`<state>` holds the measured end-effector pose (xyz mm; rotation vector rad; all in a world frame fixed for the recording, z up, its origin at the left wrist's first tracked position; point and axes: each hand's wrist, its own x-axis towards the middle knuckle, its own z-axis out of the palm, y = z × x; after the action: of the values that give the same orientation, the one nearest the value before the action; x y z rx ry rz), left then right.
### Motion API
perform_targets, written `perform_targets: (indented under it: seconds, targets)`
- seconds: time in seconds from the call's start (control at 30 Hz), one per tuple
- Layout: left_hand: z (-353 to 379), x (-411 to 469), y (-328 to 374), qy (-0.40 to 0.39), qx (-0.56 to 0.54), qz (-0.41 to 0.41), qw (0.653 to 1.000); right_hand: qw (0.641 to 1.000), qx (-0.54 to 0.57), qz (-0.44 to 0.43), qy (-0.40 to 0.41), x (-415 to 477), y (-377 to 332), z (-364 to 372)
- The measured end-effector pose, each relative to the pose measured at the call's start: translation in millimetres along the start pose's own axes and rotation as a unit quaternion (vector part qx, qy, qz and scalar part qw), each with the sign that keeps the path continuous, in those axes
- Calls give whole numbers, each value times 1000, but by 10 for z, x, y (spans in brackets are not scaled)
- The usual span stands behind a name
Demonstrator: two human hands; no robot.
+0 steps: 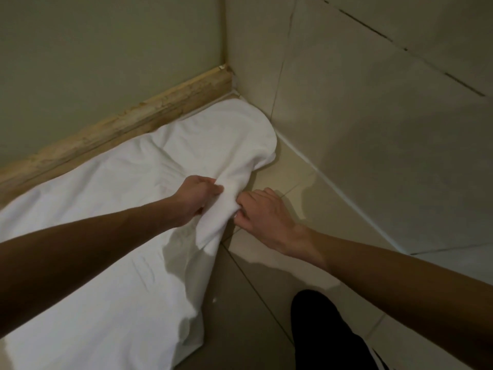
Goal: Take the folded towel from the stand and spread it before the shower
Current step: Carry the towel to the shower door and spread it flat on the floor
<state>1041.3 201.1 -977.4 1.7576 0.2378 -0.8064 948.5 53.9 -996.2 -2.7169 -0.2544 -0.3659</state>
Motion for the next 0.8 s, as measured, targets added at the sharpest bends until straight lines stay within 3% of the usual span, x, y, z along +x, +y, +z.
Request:
perform_targets:
  seconds: [0.27,0.37,0.5,0.6,0.7,0.8]
  targets:
    - [365,4,-38,15,110,95,989,998,-65,-6,23,-63,357,-405]
    - [526,-7,-64,15,227,163,960,996,-86,-26,21,-132,458,-588]
    - [704,-68,-74,-14,410,285,866,989,-115,-78,58,-251,513,-780]
    - [831,-87,-119,-68,536,296,788,982,-136,-113,67,-412,501,-763]
    - [882,-76,-229,-122,644,278,702,982,-150,-114,16,-597,525,-669]
    - [877,-70,-302,-144,703,247,651,981,-140,-105,-84,-749,581,-593]
